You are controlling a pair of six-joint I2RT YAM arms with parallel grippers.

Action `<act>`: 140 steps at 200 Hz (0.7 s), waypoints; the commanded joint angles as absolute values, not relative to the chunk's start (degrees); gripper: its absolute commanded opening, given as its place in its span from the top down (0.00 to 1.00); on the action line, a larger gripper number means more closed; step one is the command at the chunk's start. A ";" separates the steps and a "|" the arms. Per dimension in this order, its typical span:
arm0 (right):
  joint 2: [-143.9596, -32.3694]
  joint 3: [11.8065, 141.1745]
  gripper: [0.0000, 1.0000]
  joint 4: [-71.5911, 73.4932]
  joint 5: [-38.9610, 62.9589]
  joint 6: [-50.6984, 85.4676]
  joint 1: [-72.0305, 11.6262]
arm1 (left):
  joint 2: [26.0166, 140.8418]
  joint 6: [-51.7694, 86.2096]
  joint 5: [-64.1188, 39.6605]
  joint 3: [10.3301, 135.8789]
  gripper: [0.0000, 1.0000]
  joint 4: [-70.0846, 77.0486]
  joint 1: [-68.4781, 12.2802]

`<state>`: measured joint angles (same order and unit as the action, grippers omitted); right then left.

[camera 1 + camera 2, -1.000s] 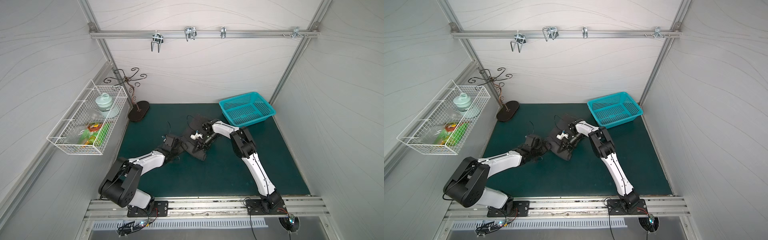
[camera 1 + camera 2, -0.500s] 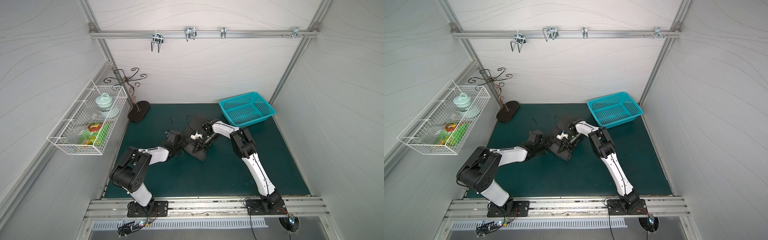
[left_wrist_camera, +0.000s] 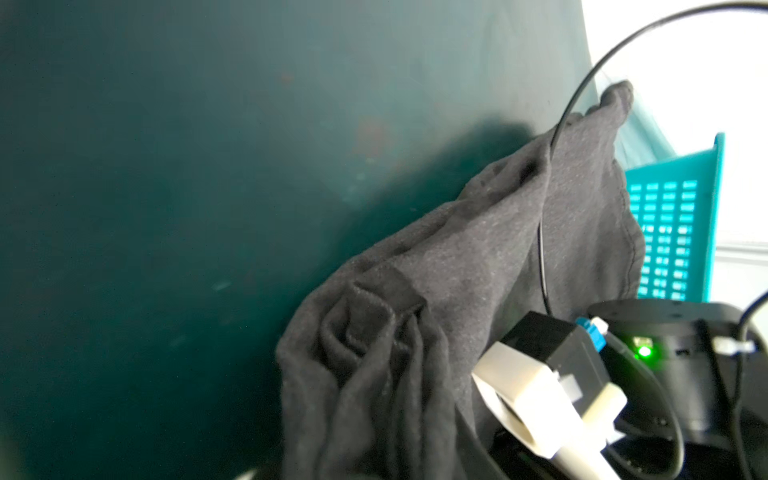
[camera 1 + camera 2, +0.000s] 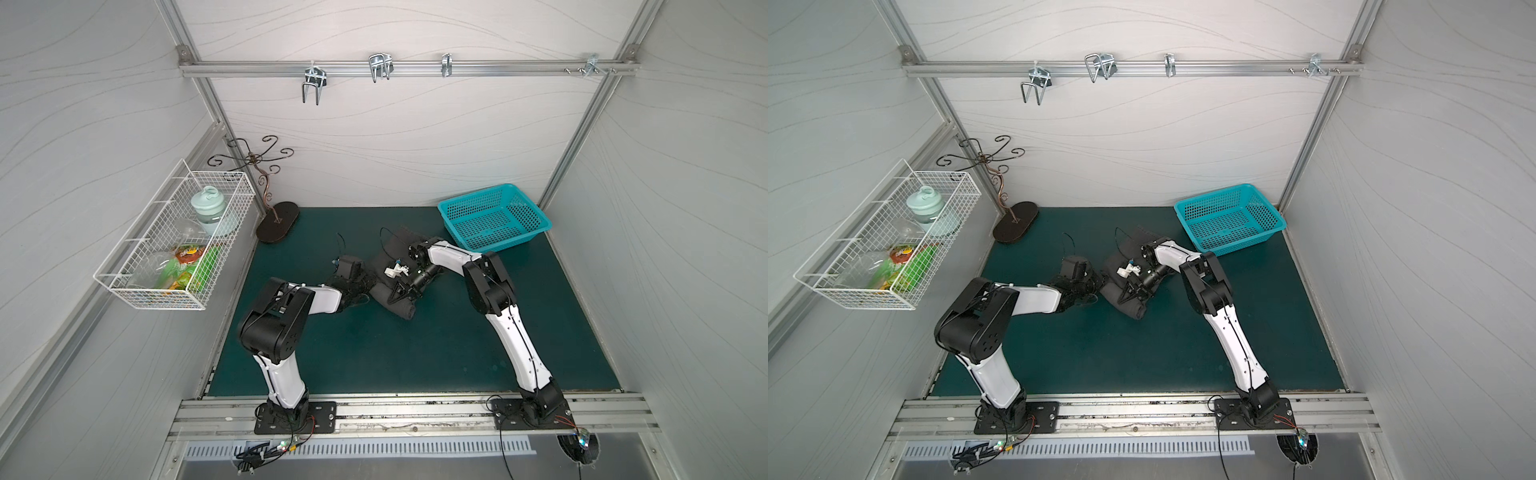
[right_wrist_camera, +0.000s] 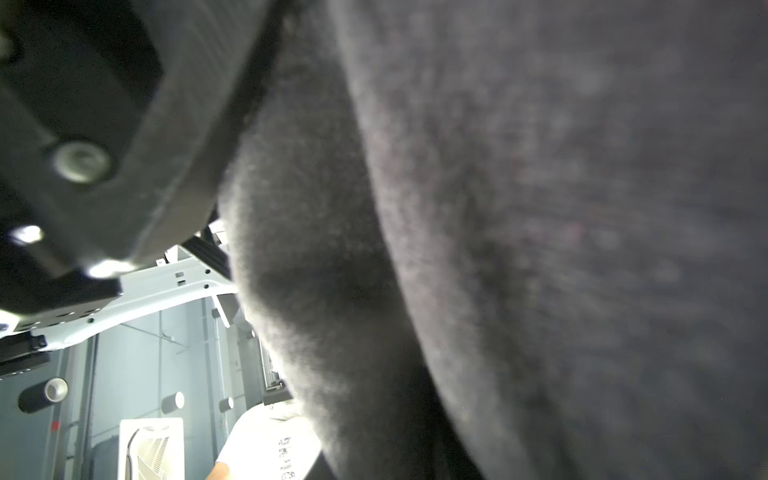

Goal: Roll up the long pants
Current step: Roll the long pant at the center of the board.

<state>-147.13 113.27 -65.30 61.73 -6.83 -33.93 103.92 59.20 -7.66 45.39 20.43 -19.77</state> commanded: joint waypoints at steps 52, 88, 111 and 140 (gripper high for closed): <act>-152.61 108.28 1.00 -69.08 47.57 -5.97 -34.29 | 108.38 56.44 -4.76 52.50 1.00 11.63 -18.90; -148.11 107.19 0.94 -66.26 40.19 -4.81 -35.30 | 106.59 53.54 -1.10 56.28 1.00 -0.38 -18.87; -141.47 103.48 0.88 -60.70 35.03 -2.63 -35.76 | 105.46 52.52 0.59 57.23 1.00 -5.81 -18.90; -132.38 99.52 0.75 -55.53 26.81 -2.33 -37.12 | 105.22 52.56 1.24 57.61 1.00 -9.80 -18.81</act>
<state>-136.49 104.55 -54.08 47.40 -3.44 -35.53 105.45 54.46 -6.22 56.80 -0.08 -20.73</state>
